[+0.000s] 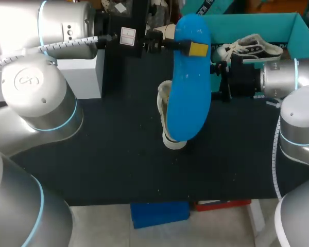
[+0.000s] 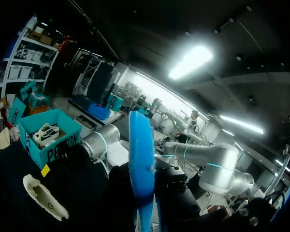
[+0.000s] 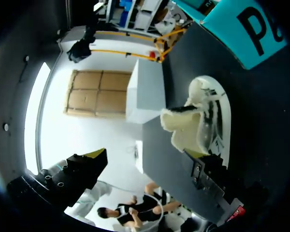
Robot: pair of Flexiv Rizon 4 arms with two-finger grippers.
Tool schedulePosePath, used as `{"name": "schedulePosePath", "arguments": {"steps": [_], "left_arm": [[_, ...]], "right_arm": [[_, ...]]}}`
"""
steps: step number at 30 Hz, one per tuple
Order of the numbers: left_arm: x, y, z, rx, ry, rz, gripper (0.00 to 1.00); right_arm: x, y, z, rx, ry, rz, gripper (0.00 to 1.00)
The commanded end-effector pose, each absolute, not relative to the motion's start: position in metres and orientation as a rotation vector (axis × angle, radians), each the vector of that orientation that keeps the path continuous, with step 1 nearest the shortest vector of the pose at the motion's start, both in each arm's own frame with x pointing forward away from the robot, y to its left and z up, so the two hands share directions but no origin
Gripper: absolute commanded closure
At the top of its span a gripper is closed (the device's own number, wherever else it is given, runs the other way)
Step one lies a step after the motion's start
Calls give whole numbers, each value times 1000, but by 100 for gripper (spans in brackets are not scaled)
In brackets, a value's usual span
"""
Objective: Take the shoe out of the shoebox, open the shoe tongue, remove and reinsert the insole, then place the shoe into the shoebox
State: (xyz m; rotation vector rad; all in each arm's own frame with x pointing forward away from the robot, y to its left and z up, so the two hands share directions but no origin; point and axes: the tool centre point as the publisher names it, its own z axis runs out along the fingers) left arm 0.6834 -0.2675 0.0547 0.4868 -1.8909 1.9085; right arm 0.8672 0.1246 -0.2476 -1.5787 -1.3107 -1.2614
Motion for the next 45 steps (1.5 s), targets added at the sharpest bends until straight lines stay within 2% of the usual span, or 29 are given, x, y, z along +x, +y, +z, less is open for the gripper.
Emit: {"name": "schedulePosePath", "arguments": {"steps": [1,17,25,29,45], "left_arm": [[682,-268,55,493,-1894,1907,100],[720,-271,42,205,-1856,1990,100],[716,-266,23,-74,-2169,1992,100],[716,-260,6,-39,-2212,2032,100],[716,-260,6,-39,-2212,2032,100]], "right_arm": [[861,127,-250,-1544,-1269,-1312,0],[861,127,-250,-1544,-1269,-1312,0],[861,127,-250,-1544,-1269,-1312,0],[861,127,-250,-1544,-1269,-1312,0],[861,127,-250,-1544,-1269,-1312,0]]}}
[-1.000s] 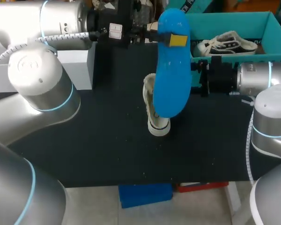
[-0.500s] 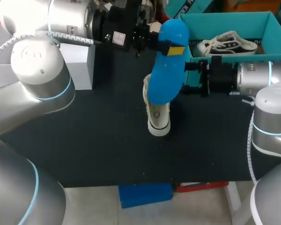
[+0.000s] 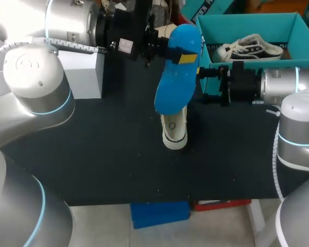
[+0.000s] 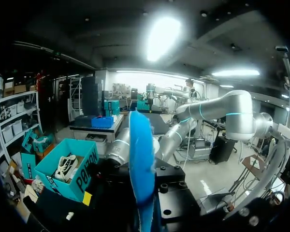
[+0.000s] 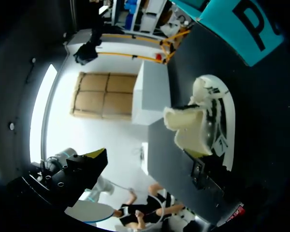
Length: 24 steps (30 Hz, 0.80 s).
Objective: Take the shoe out of the shoebox, open the shoe tongue, remove and reinsert the insole, then place the shoe into the shoebox
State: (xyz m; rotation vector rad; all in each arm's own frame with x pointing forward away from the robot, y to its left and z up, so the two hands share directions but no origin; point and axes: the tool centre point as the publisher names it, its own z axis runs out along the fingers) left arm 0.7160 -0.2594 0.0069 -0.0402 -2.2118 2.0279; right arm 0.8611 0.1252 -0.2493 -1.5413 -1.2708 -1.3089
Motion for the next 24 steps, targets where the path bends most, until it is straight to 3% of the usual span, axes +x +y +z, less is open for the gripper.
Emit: {"name": "schedulePosePath", "arguments": {"steps": [1,13,24], "left_arm": [[716,-260,6,-39,-2212,2032,100],[705,-242,-21,-418,-2223,2301,100],[686,-236,-58,-875,-2460,2280,100]], "right_arm": [[861,127,-250,-1544,-1269,-1312,0],[861,127,-250,-1544,-1269,-1312,0],[861,127,-250,-1544,-1269,-1312,0]]}}
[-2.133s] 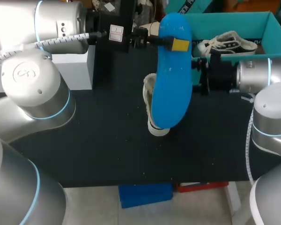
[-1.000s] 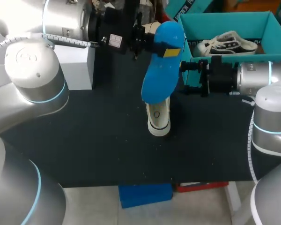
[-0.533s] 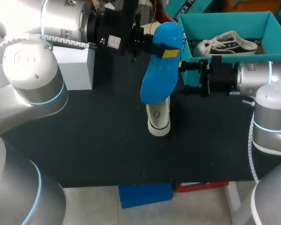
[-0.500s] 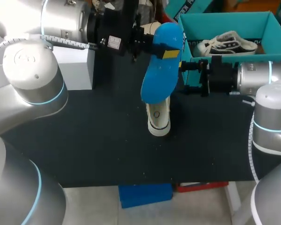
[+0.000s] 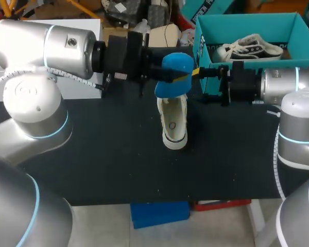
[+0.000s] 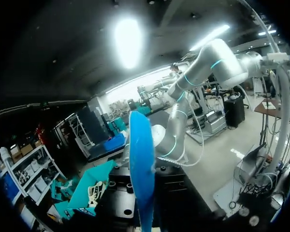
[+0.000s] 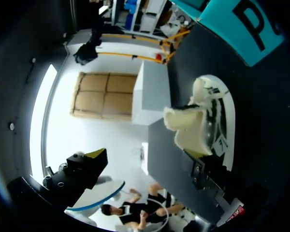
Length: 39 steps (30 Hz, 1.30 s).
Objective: Take the shoe out of the shoebox, open the shoe tongue, remove and reinsert the insole, then place the shoe into the shoebox
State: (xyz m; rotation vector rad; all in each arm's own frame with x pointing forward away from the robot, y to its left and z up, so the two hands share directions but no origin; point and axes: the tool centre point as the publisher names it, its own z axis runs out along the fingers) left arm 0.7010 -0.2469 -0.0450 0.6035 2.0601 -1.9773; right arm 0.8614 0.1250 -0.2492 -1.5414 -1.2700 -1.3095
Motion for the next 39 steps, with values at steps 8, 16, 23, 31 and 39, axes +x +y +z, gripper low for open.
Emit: {"name": "schedulePosePath", "arguments": {"steps": [8,16,23,31,39], "left_arm": [[686,-236,-58,711,1999,-1853,100],[686,-236,-58,711,1999,-1853,100],[668,-217,-77,890,1632,-1837,100],[673,-199,-122,994,1480,-1748,100],[669,-201,-147,1078,1547,-1551,100]], "right_arm": [[861,127,-250,-1544,-1269,-1312,0],[861,127,-250,-1544,-1269,-1312,0],[861,127,-250,-1544,-1269,-1312,0],[861,127,-250,-1544,-1269,-1312,0],[861,127,-250,-1544,-1269,-1312,0]]}}
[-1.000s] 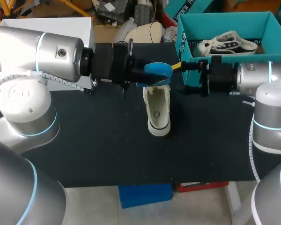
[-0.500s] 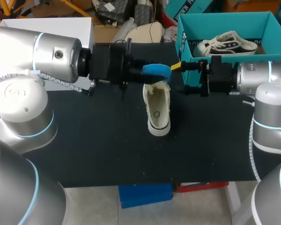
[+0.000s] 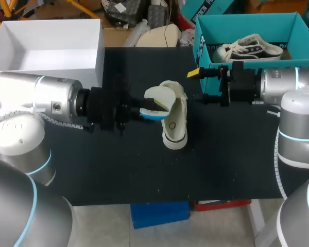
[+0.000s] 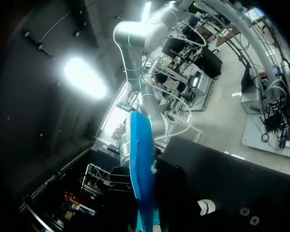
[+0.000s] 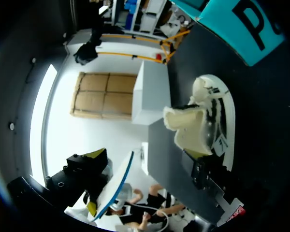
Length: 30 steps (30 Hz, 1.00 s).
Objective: Take the shoe out of the shoebox, open the shoe tongue, remove and reinsert the insole, then place the shoe into the shoebox
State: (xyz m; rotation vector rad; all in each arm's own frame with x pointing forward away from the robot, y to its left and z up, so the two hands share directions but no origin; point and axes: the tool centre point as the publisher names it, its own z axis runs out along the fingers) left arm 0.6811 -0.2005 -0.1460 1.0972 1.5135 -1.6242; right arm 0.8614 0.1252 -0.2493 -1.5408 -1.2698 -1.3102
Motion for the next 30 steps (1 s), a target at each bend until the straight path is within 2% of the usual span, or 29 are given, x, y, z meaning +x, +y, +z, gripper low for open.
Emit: {"name": "schedulePosePath", "arguments": {"steps": [1,18,20,30], "left_arm": [[669,-201,-147,1078,1547,-1551,100],[669,-201,-147,1078,1547,-1551,100],[653,-212,-143,1152,1383,-1465,100],[640,-231,-179,1204,1071,-1401,100]], "right_arm": [[861,127,-250,-1544,-1269,-1312,0],[861,127,-250,-1544,-1269,-1312,0],[861,127,-250,-1544,-1269,-1312,0],[861,127,-250,-1544,-1269,-1312,0]]}}
